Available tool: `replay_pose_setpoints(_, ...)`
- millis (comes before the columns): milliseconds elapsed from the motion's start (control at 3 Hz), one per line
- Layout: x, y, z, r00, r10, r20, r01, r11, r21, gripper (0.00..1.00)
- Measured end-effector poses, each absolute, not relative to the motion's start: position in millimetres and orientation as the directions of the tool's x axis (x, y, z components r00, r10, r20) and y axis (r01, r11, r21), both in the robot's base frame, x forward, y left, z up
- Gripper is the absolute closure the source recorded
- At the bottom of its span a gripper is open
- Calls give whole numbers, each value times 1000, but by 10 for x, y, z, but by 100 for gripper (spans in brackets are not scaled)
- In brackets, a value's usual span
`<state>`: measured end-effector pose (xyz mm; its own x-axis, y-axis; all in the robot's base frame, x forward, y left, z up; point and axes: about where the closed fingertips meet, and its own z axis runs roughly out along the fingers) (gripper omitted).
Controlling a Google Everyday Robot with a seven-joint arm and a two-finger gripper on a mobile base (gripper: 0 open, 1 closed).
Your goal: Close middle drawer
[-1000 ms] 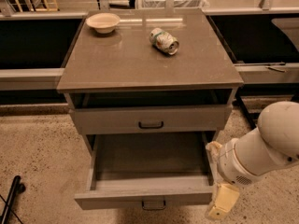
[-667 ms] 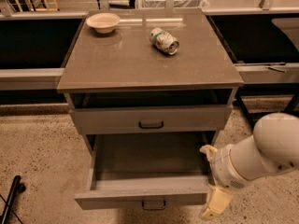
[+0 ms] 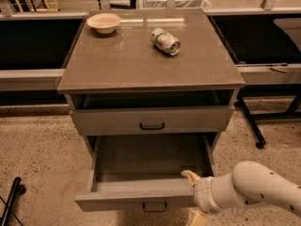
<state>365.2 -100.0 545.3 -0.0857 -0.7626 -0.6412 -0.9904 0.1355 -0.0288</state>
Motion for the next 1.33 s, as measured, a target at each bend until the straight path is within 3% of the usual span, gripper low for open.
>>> replay_pose_setpoints(333,3686,-1035,5347,-91,-766,-636,-990,141,-28,0)
replay_pose_setpoints(667,3802,-1206,5029,-48,-754,-655,-985,144,-93,19)
replay_pose_setpoints(1333,3817,-1266,4575,165,-720,-674,-969,8,-246,65)
